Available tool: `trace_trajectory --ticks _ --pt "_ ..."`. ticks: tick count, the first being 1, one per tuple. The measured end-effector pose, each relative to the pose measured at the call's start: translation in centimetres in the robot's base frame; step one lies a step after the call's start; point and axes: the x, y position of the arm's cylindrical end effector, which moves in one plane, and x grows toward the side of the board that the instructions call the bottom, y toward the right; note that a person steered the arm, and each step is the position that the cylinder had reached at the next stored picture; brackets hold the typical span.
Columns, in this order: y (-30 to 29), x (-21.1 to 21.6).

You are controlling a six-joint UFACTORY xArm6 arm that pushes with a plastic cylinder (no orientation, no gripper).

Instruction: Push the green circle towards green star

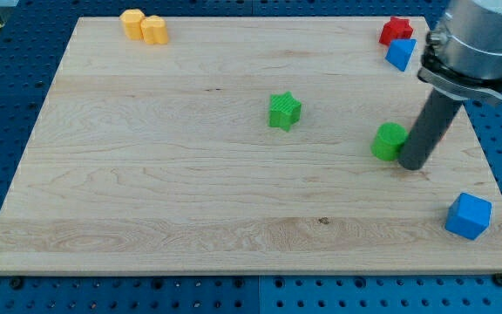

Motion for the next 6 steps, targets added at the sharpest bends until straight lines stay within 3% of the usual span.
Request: trace_trajectory --ticks 2,4,6 --pt "-3.8 -2.8" --pt "0.7 -3.4" --pt "-2.7 -5.9"
